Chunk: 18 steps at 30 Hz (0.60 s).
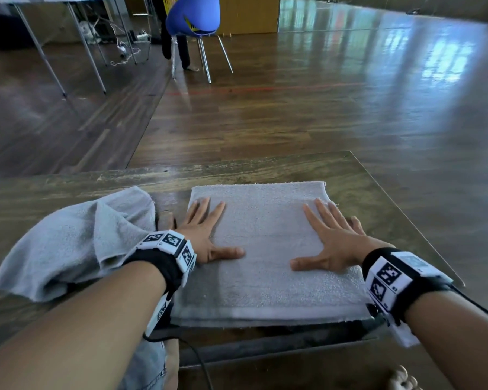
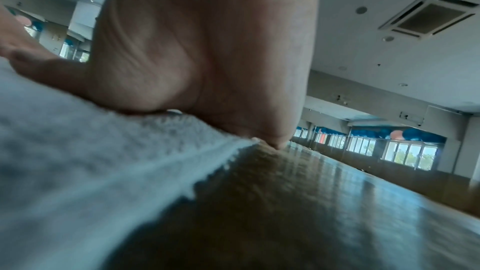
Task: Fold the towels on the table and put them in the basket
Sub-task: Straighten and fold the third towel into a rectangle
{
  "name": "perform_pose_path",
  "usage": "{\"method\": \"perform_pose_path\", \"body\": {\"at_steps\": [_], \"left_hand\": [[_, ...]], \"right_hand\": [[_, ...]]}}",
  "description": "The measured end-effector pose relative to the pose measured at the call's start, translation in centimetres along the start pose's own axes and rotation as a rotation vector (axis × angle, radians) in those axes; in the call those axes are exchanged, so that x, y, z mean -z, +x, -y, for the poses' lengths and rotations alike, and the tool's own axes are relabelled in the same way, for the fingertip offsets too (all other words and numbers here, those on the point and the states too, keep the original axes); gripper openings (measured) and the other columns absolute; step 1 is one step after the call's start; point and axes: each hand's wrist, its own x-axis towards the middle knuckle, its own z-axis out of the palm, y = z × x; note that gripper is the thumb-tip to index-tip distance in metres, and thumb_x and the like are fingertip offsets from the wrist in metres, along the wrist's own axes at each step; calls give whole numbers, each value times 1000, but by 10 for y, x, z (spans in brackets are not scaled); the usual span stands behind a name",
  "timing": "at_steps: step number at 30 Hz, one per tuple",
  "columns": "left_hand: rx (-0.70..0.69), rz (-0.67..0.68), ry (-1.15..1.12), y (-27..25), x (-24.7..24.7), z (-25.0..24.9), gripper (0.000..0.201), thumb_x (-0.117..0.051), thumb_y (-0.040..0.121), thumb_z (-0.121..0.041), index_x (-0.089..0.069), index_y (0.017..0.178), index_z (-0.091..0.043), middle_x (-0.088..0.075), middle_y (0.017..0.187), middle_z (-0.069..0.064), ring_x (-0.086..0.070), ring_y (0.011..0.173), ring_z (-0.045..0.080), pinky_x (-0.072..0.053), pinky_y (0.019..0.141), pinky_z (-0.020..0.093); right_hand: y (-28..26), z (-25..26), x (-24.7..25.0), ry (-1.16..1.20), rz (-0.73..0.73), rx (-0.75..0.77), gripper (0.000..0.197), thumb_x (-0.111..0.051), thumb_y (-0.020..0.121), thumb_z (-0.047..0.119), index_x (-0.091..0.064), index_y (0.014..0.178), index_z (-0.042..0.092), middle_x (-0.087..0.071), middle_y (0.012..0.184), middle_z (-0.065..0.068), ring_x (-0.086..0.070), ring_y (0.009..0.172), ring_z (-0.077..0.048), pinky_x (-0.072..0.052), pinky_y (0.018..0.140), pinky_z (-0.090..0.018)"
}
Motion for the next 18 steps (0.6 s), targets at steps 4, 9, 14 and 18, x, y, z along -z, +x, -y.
{"method": "perform_pose_path", "body": {"at_steps": [4, 9, 14, 18], "left_hand": [[-56, -79, -14, -22, 4, -5, 116, -41, 61, -96, 8, 154, -47, 18, 165, 0, 13, 153, 29, 12, 117, 58], [-464, -239, -146, -67, -12, -34, 76, -48, 77, -82, -44, 141, -41, -38, 150, -6, -44, 133, 16, -35, 114, 42], [-414, -61, 73, -78, -61, -47, 89, -33, 69, -95, 10, 142, -68, 21, 164, -4, 23, 150, 22, 13, 119, 51], [-383, -73, 115, -70, -59, -46, 89, -28, 68, -97, 21, 137, -70, 30, 161, -9, 30, 148, 22, 20, 115, 49]], "right_hand": [[-18, 6, -2, -16, -108, 23, 135, -40, 57, 102, 12, 160, 32, 29, 164, 2, 34, 148, -17, 14, 122, -50], [-66, 9, -12, 81, -282, 303, 79, -49, 78, 80, -38, 148, 43, -33, 156, 12, -18, 145, -8, -24, 123, -45], [-89, -3, -44, -108, -107, 337, 106, -40, 64, 100, 14, 148, 64, 25, 163, 24, 22, 151, -4, 7, 126, -46], [-76, -7, -38, -176, -47, 294, 125, -61, 63, 90, 32, 141, 62, 40, 157, 21, 38, 145, -11, 21, 118, -55]]}}
